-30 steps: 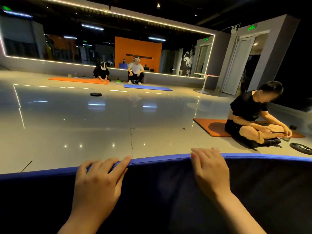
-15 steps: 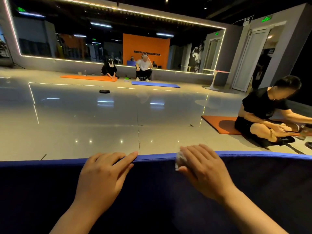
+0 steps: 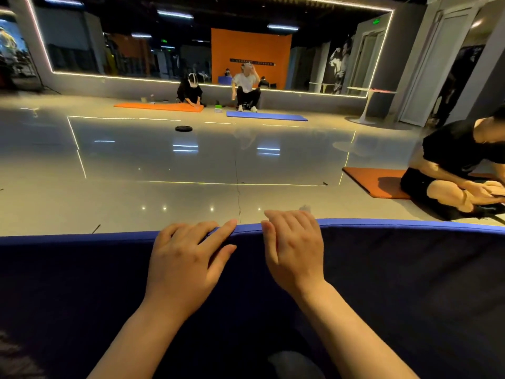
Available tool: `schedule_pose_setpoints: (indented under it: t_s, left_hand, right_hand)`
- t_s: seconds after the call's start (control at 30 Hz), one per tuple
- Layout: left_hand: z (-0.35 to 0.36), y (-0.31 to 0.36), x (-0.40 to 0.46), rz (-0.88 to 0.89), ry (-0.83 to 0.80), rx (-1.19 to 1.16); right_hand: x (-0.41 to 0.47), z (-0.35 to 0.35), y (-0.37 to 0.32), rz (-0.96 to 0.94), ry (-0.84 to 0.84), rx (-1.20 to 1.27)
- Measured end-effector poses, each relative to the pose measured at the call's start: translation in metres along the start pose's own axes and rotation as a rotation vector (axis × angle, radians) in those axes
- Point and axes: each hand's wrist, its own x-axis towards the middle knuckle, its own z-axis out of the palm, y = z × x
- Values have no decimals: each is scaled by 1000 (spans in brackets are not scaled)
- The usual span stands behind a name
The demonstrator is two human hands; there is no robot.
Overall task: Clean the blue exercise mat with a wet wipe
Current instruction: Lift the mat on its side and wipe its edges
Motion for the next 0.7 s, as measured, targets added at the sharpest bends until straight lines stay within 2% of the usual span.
schedule_pose_setpoints:
  t_s: [0.13,0.2,0.3,0.4,0.57,0.7]
  left_hand:
    - [-1,-3,-1,24,-7,-16]
    - [0,-2,-2,22,-4,-15]
    - [0,0,-2,6,-2,-7]
    - [1,4,-2,-19,-1,5]
    - [3,11,0,-78,-46,44]
    - [0,10,-2,-82,-84,65]
  right_hand:
    - [-7,-20,28,-230,-97,-78]
    - [-11,-35,58,-283,-111,-155]
    - [-15,-62,114,-226,-155,-264]
    - [-19,-79,142,-62,-167,-236]
    - [-22,-41,90,149,32,-83]
    - [-15,-7,4,33,-27,72]
